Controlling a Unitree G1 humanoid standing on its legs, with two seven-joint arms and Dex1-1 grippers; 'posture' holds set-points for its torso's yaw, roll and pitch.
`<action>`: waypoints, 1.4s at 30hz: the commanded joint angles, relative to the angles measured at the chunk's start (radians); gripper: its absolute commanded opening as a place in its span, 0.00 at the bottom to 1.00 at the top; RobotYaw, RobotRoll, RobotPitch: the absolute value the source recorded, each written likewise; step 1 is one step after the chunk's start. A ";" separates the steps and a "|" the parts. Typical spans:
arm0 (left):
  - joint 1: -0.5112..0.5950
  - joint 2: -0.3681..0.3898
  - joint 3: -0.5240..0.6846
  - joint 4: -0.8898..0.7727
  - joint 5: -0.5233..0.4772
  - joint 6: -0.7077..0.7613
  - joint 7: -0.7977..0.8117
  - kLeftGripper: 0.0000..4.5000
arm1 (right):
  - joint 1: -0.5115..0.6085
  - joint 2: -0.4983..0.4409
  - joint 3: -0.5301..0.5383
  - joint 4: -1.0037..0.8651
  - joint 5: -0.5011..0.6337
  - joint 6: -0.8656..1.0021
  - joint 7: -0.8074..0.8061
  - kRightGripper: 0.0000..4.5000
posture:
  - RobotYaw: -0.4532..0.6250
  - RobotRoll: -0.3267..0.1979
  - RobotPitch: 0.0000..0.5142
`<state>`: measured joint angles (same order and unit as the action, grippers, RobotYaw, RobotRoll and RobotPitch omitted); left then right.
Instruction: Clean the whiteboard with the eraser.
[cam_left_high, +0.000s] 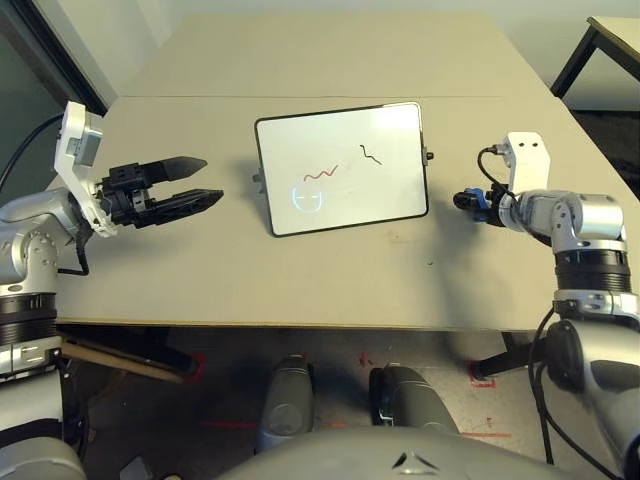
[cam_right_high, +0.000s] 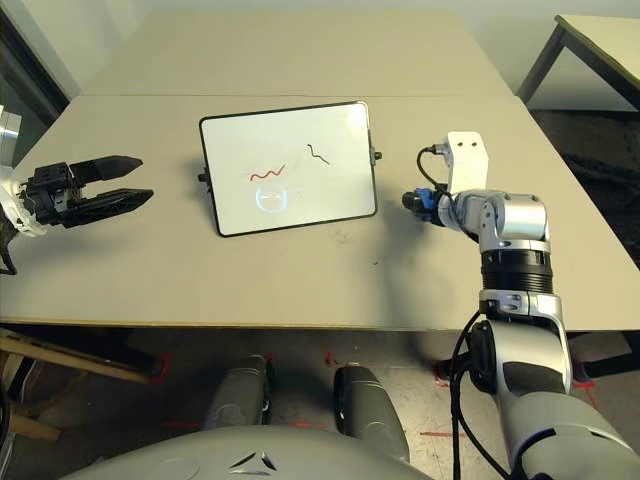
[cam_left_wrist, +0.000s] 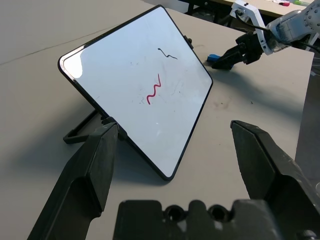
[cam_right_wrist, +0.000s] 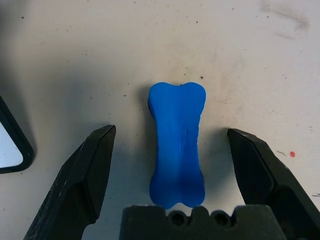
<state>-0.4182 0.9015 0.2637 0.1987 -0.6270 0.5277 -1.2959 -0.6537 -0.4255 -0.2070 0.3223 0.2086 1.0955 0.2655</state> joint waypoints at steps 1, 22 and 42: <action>0.000 -0.001 0.000 -0.024 -0.004 0.008 0.002 1.00 | 0.012 0.006 -0.007 0.023 -0.001 -0.002 -0.014 0.88 | 0.72 0.62 0.11; -0.024 -0.006 -0.023 -0.011 0.005 0.006 0.001 1.00 | 0.009 -0.134 0.271 -0.318 -0.077 -0.330 0.214 0.07 | 0.70 0.62 0.11; -0.037 -0.023 -0.030 -0.005 0.010 0.004 0.003 1.00 | -0.132 -0.166 0.741 -0.198 -0.627 -0.740 0.354 0.07 | 0.69 0.62 0.10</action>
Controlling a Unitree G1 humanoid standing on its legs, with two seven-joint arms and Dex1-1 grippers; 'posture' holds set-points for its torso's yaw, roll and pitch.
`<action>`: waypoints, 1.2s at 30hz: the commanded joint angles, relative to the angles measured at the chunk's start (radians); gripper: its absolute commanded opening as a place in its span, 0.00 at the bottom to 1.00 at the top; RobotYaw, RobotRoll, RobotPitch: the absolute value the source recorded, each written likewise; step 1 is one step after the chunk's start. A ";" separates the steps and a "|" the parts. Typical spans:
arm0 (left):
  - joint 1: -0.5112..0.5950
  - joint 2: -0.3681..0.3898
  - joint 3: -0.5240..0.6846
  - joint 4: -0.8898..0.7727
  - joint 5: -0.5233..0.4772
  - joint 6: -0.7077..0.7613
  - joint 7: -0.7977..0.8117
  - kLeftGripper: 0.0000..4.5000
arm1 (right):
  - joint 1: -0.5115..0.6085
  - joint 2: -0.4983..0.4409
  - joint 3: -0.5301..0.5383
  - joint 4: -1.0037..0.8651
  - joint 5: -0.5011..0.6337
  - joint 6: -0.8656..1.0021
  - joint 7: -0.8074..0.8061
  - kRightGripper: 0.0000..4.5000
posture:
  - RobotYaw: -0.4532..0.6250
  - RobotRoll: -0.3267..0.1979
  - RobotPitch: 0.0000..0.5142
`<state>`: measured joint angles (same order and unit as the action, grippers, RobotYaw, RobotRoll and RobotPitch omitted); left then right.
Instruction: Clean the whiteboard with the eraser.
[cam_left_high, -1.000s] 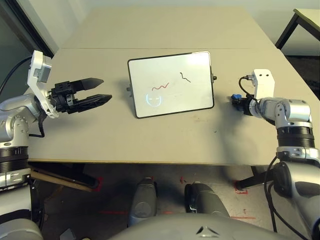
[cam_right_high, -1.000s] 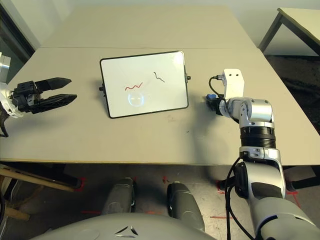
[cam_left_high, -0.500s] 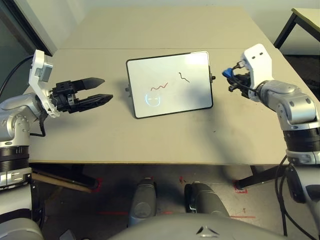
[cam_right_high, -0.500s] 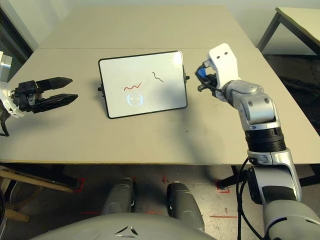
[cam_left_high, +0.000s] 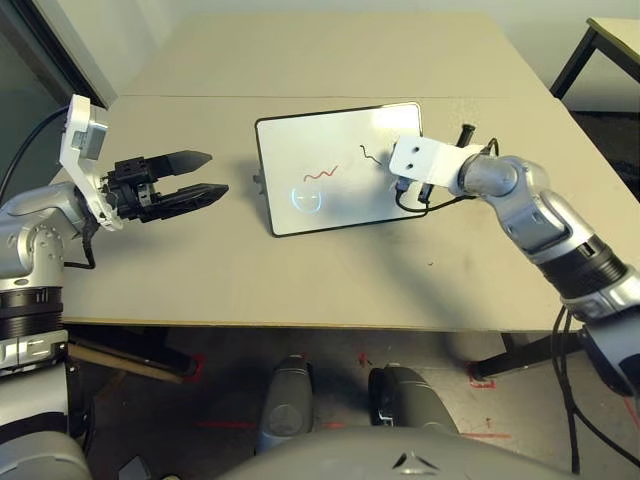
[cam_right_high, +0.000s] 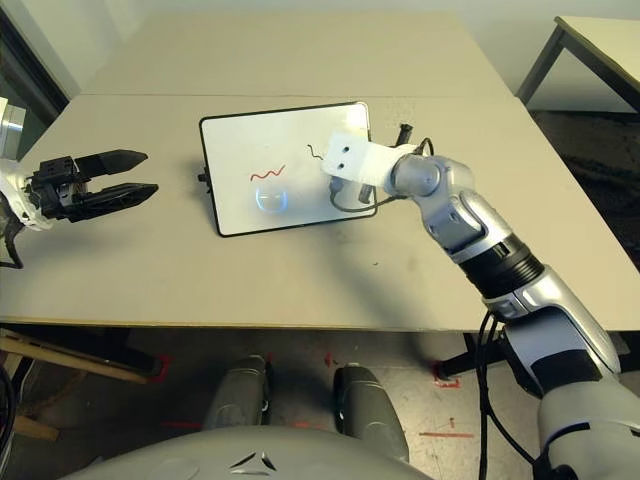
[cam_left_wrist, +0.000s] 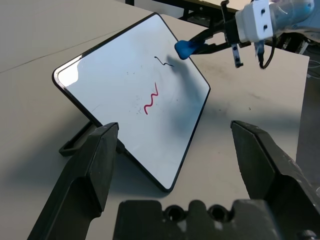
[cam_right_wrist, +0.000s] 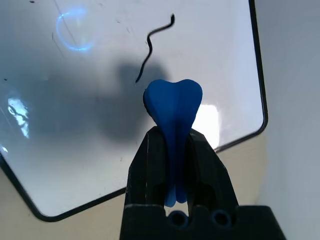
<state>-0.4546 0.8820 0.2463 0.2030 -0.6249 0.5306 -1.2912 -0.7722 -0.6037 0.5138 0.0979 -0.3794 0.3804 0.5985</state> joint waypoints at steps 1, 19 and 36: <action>-0.001 -0.003 -0.012 -0.010 0.008 0.002 0.000 1.00 | -0.017 0.016 0.024 0.038 -0.055 -0.032 0.028 0.07 | 0.70 0.62 0.10; 0.004 -0.009 -0.006 -0.011 0.007 0.001 0.009 1.00 | -0.067 0.160 0.044 0.180 -0.195 -0.137 0.034 0.07 | 0.71 0.62 0.08; 0.014 -0.005 0.000 -0.018 0.002 0.003 0.011 1.00 | -0.096 0.190 0.001 0.280 -0.241 -0.202 0.030 0.07 | 0.72 0.62 0.07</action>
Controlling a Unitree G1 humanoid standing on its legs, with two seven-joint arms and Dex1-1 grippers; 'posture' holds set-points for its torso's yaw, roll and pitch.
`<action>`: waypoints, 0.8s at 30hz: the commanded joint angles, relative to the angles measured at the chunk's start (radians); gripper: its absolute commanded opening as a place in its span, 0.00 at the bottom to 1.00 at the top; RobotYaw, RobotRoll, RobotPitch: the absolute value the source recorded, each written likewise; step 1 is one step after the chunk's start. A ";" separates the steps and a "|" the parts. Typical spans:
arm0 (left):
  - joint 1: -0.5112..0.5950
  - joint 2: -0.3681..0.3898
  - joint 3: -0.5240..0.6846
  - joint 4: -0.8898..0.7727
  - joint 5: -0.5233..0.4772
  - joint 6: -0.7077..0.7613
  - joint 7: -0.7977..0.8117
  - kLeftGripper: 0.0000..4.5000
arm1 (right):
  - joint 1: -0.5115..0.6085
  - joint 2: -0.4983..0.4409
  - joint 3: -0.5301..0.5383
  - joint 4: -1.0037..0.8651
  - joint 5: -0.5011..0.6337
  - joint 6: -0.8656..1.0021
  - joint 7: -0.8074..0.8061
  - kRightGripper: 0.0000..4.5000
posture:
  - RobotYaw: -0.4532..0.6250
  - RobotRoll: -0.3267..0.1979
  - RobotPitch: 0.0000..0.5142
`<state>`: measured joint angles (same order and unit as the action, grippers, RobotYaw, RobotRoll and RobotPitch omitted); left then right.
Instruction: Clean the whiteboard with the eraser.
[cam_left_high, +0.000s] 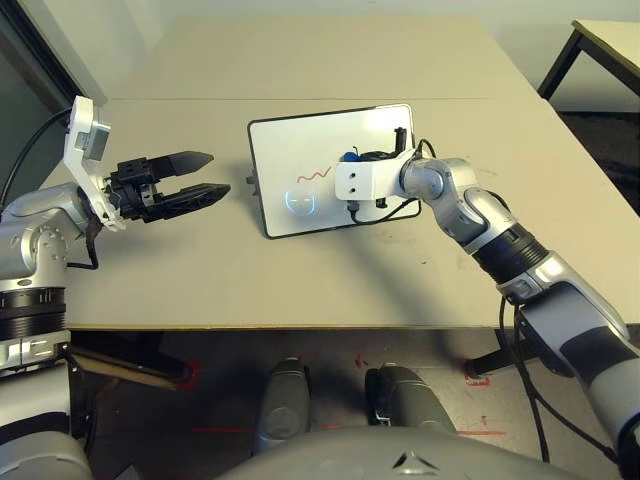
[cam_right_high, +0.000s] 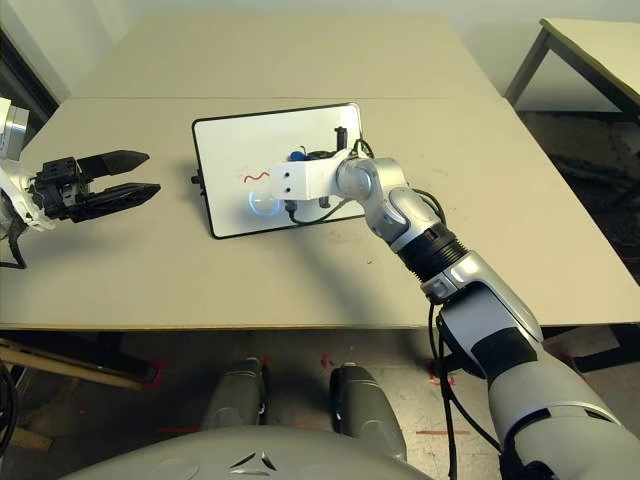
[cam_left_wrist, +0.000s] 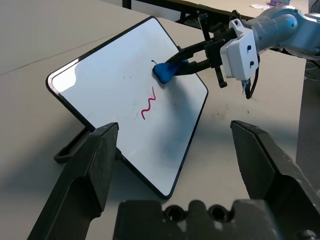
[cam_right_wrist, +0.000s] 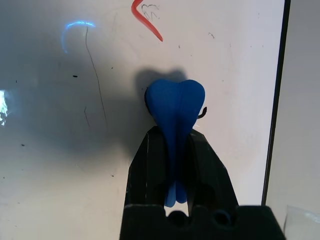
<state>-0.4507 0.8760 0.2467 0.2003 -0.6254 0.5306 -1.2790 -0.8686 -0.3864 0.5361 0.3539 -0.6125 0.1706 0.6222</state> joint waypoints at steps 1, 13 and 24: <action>0.008 0.001 -0.002 -0.015 0.003 0.004 -0.001 1.00 | 0.004 -0.039 -0.028 0.021 -0.007 0.011 0.007 0.07 | 0.72 0.62 0.07; -0.013 -0.009 -0.018 0.006 0.012 -0.005 -0.006 1.00 | 0.055 -0.162 -0.087 -0.049 0.006 0.023 0.031 0.07 | 0.70 0.62 0.08; -0.012 -0.006 -0.016 0.008 0.010 -0.006 -0.002 1.00 | -0.013 -0.059 -0.064 -0.004 -0.010 0.017 0.010 0.07 | 0.70 0.62 0.09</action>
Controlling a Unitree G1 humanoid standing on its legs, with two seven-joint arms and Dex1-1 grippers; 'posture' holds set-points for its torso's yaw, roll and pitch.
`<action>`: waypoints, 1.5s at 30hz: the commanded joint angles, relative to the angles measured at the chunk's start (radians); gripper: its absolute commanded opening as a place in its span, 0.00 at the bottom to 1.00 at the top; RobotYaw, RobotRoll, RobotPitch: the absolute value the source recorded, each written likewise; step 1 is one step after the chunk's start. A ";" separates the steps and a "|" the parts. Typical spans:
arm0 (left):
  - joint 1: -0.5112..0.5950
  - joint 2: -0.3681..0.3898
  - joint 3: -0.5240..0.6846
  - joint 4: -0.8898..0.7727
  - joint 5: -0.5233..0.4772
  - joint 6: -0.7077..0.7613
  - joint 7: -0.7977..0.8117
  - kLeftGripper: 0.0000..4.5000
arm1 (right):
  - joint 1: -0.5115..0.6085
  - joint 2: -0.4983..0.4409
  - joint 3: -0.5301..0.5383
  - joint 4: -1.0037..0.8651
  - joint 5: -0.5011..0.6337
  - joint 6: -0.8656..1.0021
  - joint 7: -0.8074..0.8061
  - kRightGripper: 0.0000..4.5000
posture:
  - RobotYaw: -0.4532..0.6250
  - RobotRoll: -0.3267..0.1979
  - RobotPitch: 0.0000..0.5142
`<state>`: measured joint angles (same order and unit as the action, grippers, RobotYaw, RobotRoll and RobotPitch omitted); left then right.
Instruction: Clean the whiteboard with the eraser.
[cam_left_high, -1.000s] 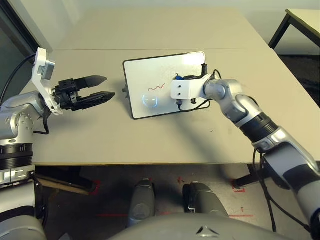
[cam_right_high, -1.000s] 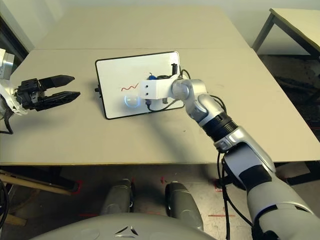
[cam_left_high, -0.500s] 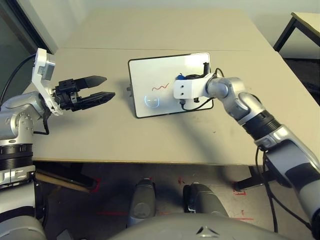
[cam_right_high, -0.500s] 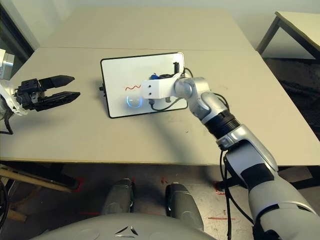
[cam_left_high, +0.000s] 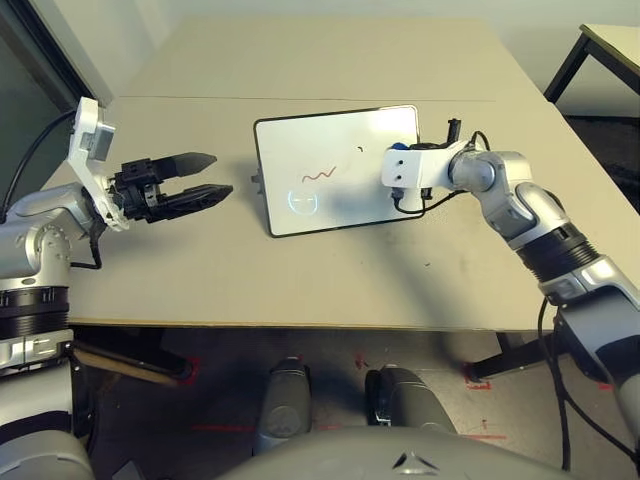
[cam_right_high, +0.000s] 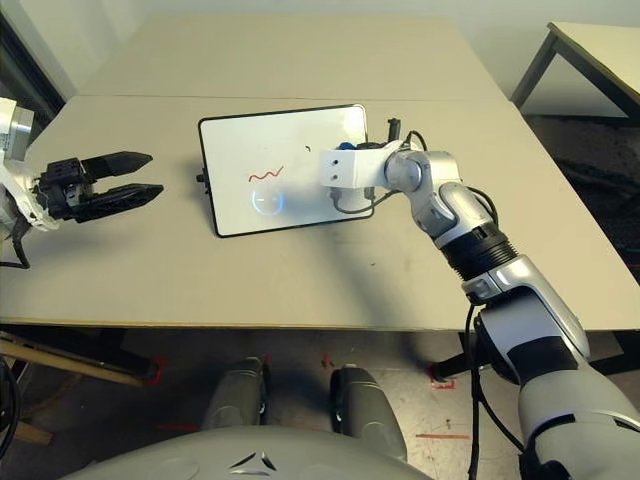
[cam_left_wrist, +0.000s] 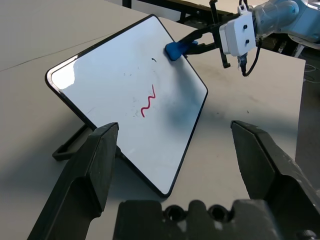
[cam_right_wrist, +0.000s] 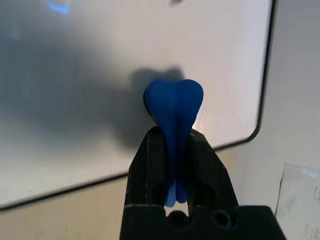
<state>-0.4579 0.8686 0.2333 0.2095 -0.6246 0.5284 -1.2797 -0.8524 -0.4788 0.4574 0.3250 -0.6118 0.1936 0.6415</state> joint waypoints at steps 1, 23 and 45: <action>-0.004 0.002 -0.001 -0.002 0.009 -0.003 0.000 1.00 | -0.038 0.050 0.020 0.033 -0.012 -0.007 -0.012 0.07 | 0.70 0.62 0.09; 0.017 0.013 0.019 -0.029 0.001 0.017 0.012 1.00 | -0.054 0.071 0.032 0.137 -0.041 -0.041 -0.025 0.07 | 0.72 0.62 0.11; 0.038 0.030 0.014 -0.015 0.016 0.014 -0.006 1.00 | 0.073 0.067 0.006 -0.136 -0.010 0.048 0.013 0.07 | 0.70 0.62 0.12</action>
<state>-0.4370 0.8840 0.2511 0.2065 -0.6215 0.5387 -1.2773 -0.7961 -0.4185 0.4497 0.2002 -0.6121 0.2339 0.6617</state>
